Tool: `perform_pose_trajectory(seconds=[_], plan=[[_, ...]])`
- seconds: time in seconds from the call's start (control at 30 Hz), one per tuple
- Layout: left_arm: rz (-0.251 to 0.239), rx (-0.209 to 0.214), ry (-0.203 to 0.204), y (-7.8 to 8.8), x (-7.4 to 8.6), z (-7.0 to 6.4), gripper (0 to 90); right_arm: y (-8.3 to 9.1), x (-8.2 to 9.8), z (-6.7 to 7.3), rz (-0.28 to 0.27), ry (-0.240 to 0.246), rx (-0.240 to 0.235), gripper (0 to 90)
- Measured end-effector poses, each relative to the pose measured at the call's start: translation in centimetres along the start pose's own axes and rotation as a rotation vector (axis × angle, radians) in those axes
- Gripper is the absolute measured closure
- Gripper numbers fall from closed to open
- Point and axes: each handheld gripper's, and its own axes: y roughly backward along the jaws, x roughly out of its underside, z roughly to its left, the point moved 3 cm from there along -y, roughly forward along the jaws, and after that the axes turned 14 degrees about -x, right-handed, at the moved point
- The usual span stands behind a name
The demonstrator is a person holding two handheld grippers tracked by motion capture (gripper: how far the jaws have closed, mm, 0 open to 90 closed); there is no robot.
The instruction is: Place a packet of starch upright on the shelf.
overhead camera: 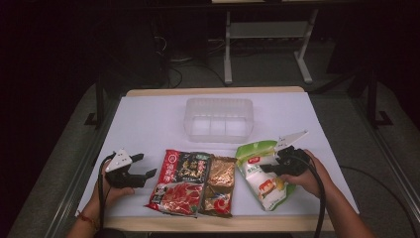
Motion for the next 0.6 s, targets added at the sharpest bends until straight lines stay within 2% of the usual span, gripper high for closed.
perform_pose_trajectory(seconds=[0.17, 0.4, 0.6], plan=[[-0.007, -0.001, 0.008, 0.0, 0.0, 0.0, 22.2, 0.8, -0.2, 0.3, -0.024, 0.008, 0.029, 81.8], [-0.004, -0.001, 0.009, 0.1, -0.1, 0.0, 22.1, 1.7, -0.5, 0.8, -0.069, 0.028, 0.046, 82.5], [-0.008, 0.001, 0.010, 0.1, -0.1, 0.0, 22.1, 2.2, -0.9, 1.5, -0.086, 0.050, 0.055, 82.9]])
